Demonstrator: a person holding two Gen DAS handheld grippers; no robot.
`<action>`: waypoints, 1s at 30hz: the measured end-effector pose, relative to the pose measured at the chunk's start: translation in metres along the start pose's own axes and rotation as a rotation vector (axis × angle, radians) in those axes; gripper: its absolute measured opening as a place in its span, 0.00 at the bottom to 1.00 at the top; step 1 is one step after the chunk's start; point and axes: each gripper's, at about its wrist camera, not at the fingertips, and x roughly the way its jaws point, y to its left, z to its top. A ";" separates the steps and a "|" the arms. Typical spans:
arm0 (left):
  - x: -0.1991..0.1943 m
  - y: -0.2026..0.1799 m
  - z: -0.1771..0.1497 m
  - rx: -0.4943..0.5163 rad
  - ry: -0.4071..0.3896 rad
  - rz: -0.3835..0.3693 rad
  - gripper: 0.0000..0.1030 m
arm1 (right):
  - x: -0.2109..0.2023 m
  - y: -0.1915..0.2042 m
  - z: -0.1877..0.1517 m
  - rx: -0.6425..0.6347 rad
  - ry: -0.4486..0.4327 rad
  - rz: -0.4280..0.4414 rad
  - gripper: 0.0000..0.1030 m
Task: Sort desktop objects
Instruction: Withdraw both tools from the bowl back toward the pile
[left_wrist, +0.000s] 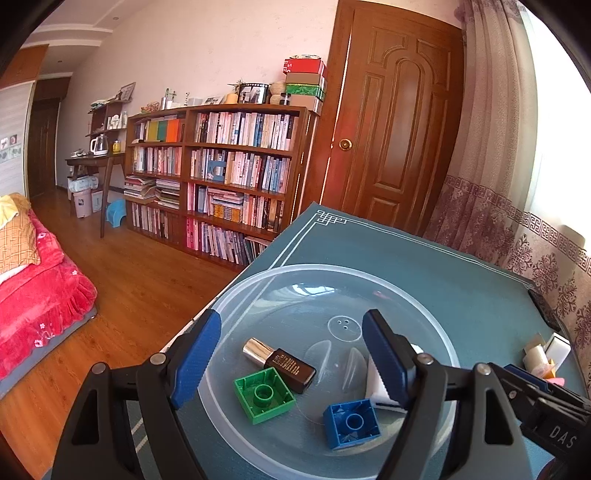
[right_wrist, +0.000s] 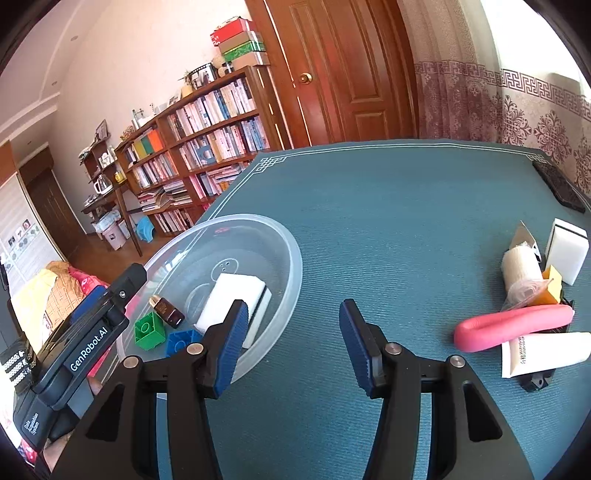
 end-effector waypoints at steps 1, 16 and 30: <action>-0.001 -0.002 0.000 0.006 0.001 -0.003 0.80 | -0.002 -0.003 0.000 0.006 -0.006 -0.009 0.53; -0.020 -0.069 -0.011 0.148 0.038 -0.130 0.81 | -0.055 -0.061 -0.011 0.094 -0.089 -0.122 0.54; -0.024 -0.154 -0.030 0.299 0.173 -0.350 0.83 | -0.111 -0.149 -0.032 0.259 -0.148 -0.254 0.54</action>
